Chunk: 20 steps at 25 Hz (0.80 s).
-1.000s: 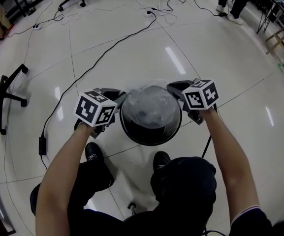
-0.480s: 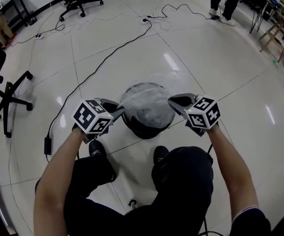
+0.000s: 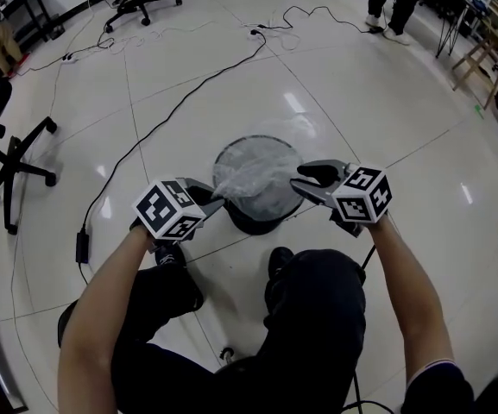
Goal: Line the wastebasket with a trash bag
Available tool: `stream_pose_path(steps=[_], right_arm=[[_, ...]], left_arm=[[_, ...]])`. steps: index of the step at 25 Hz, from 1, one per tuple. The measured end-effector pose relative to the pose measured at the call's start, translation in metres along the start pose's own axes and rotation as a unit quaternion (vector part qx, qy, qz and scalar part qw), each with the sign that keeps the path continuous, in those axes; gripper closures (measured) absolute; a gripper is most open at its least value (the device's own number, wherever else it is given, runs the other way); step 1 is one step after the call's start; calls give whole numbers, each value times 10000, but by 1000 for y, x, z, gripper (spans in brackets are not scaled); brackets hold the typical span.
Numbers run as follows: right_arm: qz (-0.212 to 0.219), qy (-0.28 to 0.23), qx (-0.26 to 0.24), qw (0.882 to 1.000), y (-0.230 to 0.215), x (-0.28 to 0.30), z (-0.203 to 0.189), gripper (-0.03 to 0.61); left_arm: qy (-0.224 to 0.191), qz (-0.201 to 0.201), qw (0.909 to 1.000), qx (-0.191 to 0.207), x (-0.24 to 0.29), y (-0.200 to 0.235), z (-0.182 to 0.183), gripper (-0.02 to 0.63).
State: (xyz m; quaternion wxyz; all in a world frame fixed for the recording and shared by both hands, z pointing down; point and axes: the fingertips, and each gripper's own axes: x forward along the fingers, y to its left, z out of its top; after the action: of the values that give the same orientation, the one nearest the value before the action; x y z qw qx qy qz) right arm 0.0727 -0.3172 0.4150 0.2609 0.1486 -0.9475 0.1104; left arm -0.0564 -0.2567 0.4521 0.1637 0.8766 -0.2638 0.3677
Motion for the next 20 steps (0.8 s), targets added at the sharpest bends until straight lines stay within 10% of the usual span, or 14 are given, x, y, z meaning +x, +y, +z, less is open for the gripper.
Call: stream_pose_path(steps=[7,16,20], right_arm=[[-779,-235,180,9965,-49,-6,48,485],[-657,1653,-438,9831,-75,50,-7,384],[-709,1606,-463,9834,-74,49,-11,540]], left_arm=[[-31,-61,10000,-47,-3,0,-3,603],[-77,-130,9998,-98,-6,-2,-8,602],[-129,-106,9997,-176,-8,0,-8,601]])
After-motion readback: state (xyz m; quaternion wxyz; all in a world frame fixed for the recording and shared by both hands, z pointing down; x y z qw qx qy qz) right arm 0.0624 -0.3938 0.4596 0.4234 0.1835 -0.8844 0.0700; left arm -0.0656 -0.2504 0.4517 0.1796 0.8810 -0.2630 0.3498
